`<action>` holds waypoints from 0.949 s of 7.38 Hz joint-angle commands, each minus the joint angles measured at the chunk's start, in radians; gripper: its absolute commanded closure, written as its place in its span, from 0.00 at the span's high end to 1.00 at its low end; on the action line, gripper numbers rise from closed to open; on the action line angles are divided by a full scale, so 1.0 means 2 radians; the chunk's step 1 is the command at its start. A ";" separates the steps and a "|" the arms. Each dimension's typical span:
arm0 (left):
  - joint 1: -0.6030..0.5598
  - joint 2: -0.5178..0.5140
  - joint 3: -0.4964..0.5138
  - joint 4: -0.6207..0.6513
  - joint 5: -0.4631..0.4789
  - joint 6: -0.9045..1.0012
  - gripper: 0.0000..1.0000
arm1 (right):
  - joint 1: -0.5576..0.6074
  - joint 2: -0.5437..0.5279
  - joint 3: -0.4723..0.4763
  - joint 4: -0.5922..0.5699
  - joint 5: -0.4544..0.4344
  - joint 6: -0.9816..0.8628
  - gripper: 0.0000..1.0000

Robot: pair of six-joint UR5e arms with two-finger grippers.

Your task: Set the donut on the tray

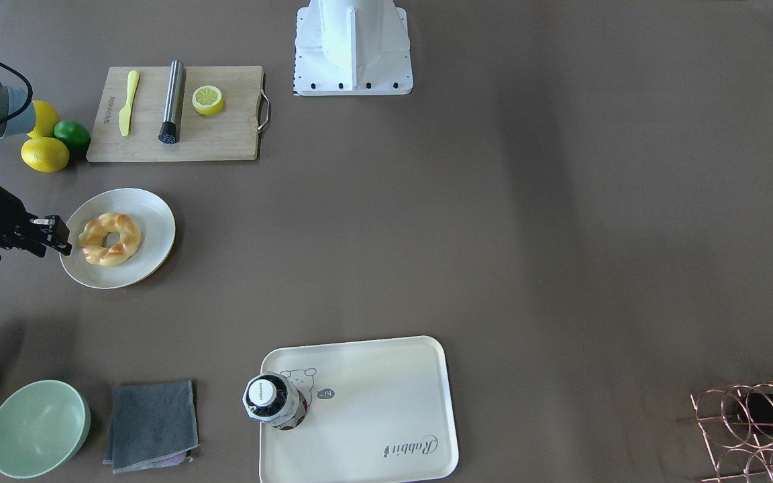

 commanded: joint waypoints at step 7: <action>0.000 0.000 0.000 -0.002 -0.020 -0.004 0.97 | 0.027 0.031 0.021 0.002 0.067 0.004 0.00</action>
